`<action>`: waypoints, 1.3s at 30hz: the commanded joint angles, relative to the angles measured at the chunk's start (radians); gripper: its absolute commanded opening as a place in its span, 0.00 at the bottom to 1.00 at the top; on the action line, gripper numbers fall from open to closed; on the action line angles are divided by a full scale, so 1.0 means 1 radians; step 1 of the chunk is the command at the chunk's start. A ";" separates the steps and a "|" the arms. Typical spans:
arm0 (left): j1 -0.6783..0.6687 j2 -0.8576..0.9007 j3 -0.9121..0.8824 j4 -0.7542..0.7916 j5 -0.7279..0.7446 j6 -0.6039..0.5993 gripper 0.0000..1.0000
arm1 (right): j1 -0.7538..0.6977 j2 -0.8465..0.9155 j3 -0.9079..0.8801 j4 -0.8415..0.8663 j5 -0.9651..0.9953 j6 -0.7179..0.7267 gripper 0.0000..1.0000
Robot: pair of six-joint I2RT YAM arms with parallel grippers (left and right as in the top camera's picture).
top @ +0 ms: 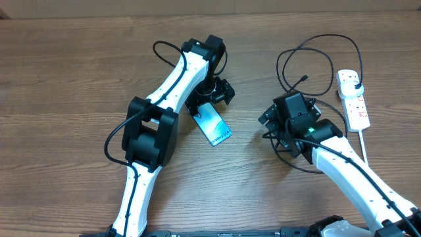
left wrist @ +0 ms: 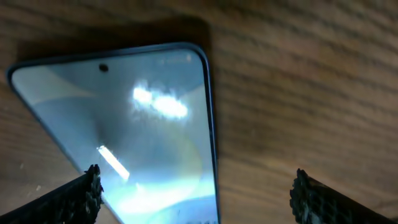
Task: Plug charger to phone and switch on socket
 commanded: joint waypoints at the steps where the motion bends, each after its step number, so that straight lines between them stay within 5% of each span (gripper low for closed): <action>1: -0.014 0.000 -0.046 0.039 -0.035 -0.069 1.00 | -0.005 -0.014 0.016 -0.016 -0.025 -0.005 1.00; 15: -0.016 0.000 -0.092 -0.050 -0.062 0.010 1.00 | -0.005 -0.013 0.016 -0.011 -0.021 -0.083 1.00; 24: -0.057 0.000 -0.098 0.008 -0.152 -0.054 0.99 | -0.005 -0.013 0.016 -0.011 -0.020 -0.084 1.00; 34: -0.118 0.000 -0.103 0.029 -0.310 -0.122 0.84 | -0.005 -0.013 0.016 -0.040 -0.020 -0.084 1.00; 39: -0.112 0.000 -0.105 0.105 -0.325 0.018 0.80 | -0.005 -0.013 0.016 -0.041 -0.020 -0.084 1.00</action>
